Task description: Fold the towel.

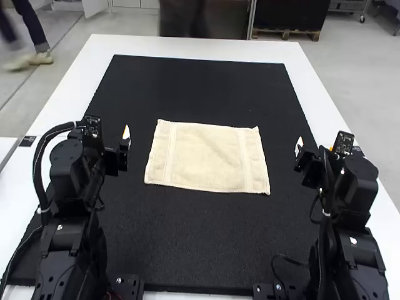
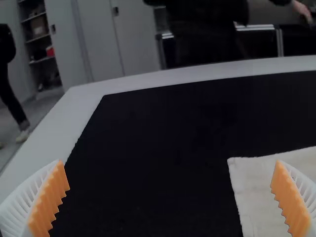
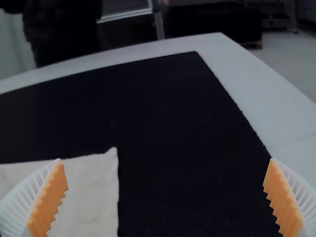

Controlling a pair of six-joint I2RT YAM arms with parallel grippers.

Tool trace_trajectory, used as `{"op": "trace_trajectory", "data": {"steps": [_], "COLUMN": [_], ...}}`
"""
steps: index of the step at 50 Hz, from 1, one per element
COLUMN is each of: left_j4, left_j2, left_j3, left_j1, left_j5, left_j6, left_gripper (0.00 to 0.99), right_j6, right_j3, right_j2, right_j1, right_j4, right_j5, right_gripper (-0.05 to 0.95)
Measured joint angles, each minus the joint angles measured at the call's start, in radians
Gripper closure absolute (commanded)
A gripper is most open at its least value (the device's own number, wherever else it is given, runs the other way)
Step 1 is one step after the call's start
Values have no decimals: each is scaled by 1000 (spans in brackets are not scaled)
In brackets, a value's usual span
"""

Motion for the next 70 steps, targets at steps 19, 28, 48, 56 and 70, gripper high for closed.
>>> {"op": "trace_trajectory", "data": {"steps": [19,28,48,56,70], "left_j4": [0,0,362,343,209], "left_j2": [0,0,0,95,685], "left_j3": [0,0,21,153,562], "left_j1": [0,0,9,8,-26], "left_j5": [0,0,-53,-68,-84], "left_j6": [0,0,-19,-32,-88], "left_gripper": [34,34,66,39,38], "right_j6": [0,0,-145,-161,-100], "right_j3": [0,0,19,165,518], "right_j2": [0,0,0,56,564], "right_j1": [0,0,-2,-24,-42], "right_j4": [0,0,255,226,157], "right_j5": [0,0,-60,-75,-100], "right_gripper": [-20,-20,-3,-5,-8]}}
